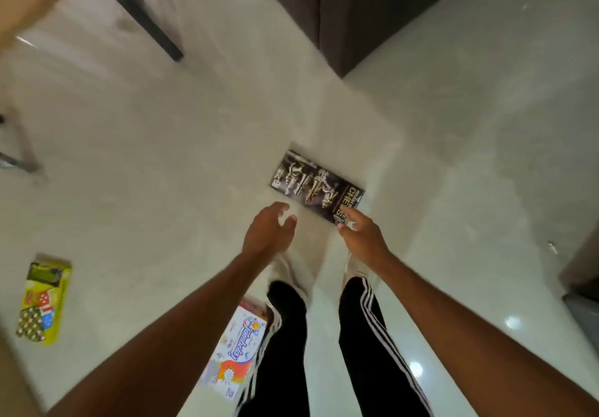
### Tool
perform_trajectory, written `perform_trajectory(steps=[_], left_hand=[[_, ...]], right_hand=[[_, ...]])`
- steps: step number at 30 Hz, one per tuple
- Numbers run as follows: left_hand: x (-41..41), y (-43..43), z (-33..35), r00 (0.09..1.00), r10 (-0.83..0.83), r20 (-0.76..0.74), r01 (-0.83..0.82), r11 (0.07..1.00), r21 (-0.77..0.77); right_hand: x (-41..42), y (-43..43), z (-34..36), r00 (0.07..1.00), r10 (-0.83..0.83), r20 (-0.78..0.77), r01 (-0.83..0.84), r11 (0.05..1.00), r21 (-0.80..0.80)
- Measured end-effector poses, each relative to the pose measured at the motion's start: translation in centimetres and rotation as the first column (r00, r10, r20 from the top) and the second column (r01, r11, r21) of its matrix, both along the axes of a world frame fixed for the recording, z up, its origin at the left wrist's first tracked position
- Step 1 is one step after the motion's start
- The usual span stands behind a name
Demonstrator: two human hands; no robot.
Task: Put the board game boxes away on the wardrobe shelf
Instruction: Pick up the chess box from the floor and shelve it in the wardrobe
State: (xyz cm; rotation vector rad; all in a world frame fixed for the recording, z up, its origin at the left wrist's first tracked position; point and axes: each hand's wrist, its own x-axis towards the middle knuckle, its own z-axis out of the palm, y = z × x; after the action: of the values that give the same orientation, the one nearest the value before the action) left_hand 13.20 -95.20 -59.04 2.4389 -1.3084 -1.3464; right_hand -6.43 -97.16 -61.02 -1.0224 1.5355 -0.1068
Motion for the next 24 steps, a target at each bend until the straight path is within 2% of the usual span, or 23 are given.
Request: perform_trajectory(steps=[6, 10, 15, 18, 20, 22, 24], left_hand=[[3.3, -5.9, -22.6, 0.941, -0.336, 0.042, 0.328, 0.934, 0.14], [4.1, -9.4, -30.4, 0.854, -0.511, 0.098, 0.492, 0.853, 0.173], [5.9, -10.7, -34.6, 0.715, -0.69, 0.111, 0.661, 0.719, 0.215], [7.0, -9.1, -35.2, 0.665, -0.734, 0.138, 0.704, 0.678, 0.214], [7.5, -7.5, -34.9, 0.692, -0.714, 0.111, 0.667, 0.69, 0.282], [7.4, -5.8, -34.3, 0.762, -0.648, 0.004, 0.608, 0.717, 0.342], [7.1, -4.9, -33.5, 0.796, -0.594, -0.114, 0.598, 0.744, 0.299]], right_hand=[[4.1, -1.8, -21.7, 0.999, 0.026, -0.036, -0.023, 0.995, 0.101], [6.5, -1.3, -29.6, 0.998, -0.056, -0.035, 0.058, 0.995, 0.076], [7.9, -1.1, -33.6, 0.96, -0.26, -0.101, 0.26, 0.965, -0.013], [8.2, -2.1, -33.8, 0.909, -0.399, -0.121, 0.392, 0.917, -0.08], [8.1, -2.8, -33.6, 0.903, -0.412, -0.122, 0.39, 0.905, -0.168], [7.5, -3.8, -33.3, 0.907, -0.406, -0.116, 0.37, 0.897, -0.241], [6.8, -4.8, -33.3, 0.911, -0.395, -0.116, 0.354, 0.897, -0.266]])
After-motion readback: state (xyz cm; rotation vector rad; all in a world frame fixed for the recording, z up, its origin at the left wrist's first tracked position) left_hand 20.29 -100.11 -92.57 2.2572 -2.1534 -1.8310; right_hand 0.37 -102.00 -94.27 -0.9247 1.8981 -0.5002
